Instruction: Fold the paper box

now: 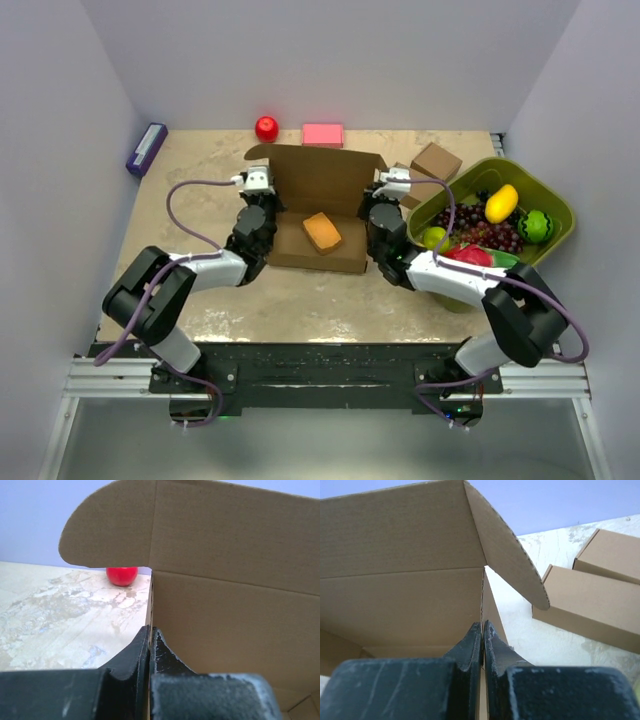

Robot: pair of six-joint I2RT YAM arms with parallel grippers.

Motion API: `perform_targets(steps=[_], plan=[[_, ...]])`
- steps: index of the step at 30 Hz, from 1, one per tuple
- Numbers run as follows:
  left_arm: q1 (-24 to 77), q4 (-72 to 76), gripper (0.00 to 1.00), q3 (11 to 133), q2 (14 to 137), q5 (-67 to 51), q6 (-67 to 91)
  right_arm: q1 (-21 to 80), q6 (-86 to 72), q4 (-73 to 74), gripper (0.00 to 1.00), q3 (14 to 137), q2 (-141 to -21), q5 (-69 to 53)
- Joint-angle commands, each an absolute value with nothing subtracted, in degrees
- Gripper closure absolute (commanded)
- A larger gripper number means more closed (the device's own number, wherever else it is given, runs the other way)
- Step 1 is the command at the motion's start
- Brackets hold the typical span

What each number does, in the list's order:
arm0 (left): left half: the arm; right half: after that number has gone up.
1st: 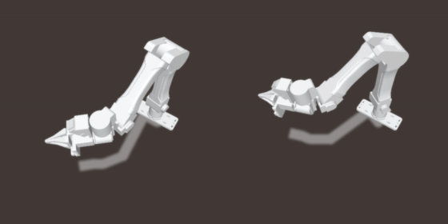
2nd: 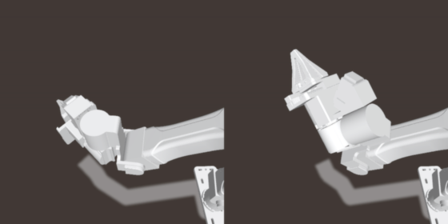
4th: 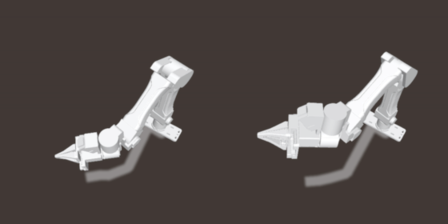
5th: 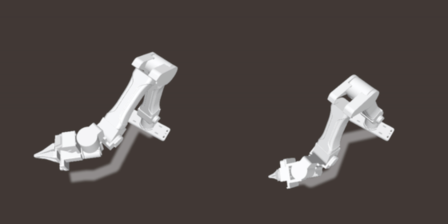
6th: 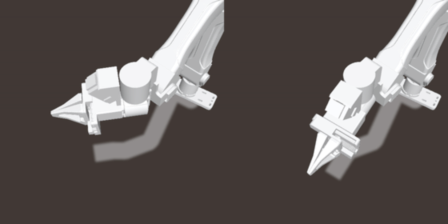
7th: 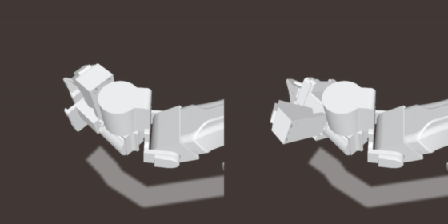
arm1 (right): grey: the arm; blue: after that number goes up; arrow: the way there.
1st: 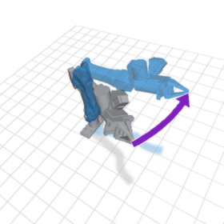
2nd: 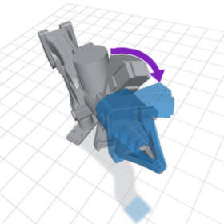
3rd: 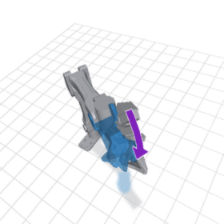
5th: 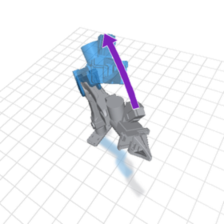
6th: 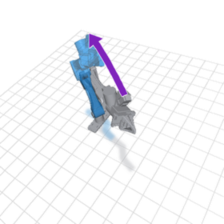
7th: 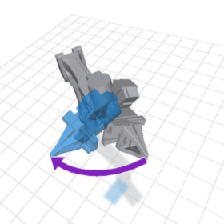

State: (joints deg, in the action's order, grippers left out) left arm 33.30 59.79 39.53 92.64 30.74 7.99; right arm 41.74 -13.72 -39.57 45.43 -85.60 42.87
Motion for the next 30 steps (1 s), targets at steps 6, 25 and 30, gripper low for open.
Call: perform_targets(steps=[6, 25, 30], plan=[[39.8, 52.3, 1.0, 32.6, 93.1, 26.5, 15.0, 46.0, -26.9, -33.8, 1.0, 39.5, -81.0, 38.6], [41.2, 44.0, 0.69, 18.1, 76.1, 21.7, 21.0, 50.4, -39.5, -19.3, 0.79, 30.2, -69.6, 39.0], [41.2, 36.9, 0.5, 15.7, 69.4, 17.7, 21.7, 50.9, -41.6, -17.3, 0.64, 26.8, -65.3, 38.8]])
